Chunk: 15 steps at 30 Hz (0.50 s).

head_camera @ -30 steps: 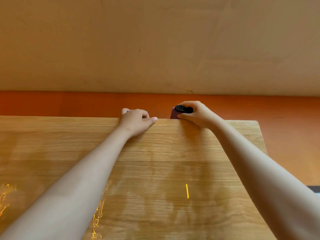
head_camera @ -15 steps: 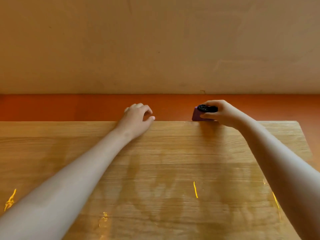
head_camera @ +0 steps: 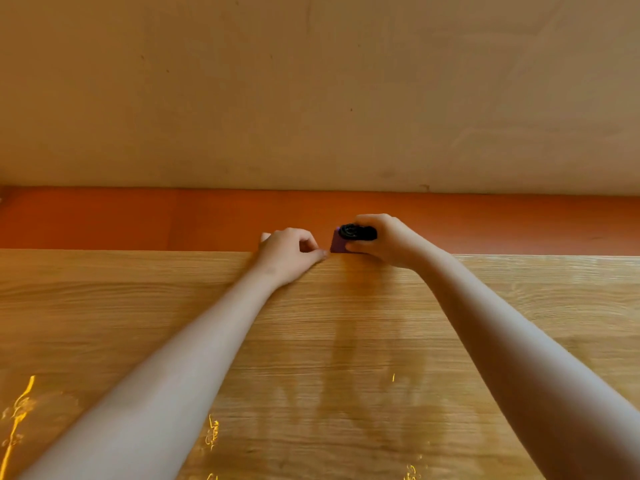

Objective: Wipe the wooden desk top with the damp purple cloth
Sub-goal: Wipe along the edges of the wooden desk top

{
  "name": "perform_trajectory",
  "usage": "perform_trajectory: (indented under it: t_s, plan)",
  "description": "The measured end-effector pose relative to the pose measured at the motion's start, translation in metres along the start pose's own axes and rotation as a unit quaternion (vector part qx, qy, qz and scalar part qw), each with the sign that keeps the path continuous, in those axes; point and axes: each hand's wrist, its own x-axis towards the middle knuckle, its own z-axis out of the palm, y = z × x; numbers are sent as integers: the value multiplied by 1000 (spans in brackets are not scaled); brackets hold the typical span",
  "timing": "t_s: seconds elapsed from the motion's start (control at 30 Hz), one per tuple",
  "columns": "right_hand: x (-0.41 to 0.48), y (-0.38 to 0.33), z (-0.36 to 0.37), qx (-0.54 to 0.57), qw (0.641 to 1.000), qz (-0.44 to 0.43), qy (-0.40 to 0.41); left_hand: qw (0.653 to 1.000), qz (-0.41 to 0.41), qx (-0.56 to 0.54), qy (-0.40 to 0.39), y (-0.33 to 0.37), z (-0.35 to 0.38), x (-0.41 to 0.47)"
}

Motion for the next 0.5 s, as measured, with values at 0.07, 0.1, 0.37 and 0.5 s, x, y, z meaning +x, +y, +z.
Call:
perform_trajectory:
  t_s: [0.07, 0.1, 0.37, 0.5]
  plan:
    - [-8, 9, -13, -23, 1000, 5, -10, 1000, 1, 5, 12, -1, 3, -1]
    - [-12, 15, -21, -31, 999, 10, -12, 1000, 1, 10, 17, -2, 4, -2]
    - [-25, 26, -32, -9, 1000, 16, 16, 1000, -11, 8, 11, 0, 2, -2]
    - [7, -11, 4, -8, 998, -55, 2, 1000, -20, 1, 5, 0, 1, -3]
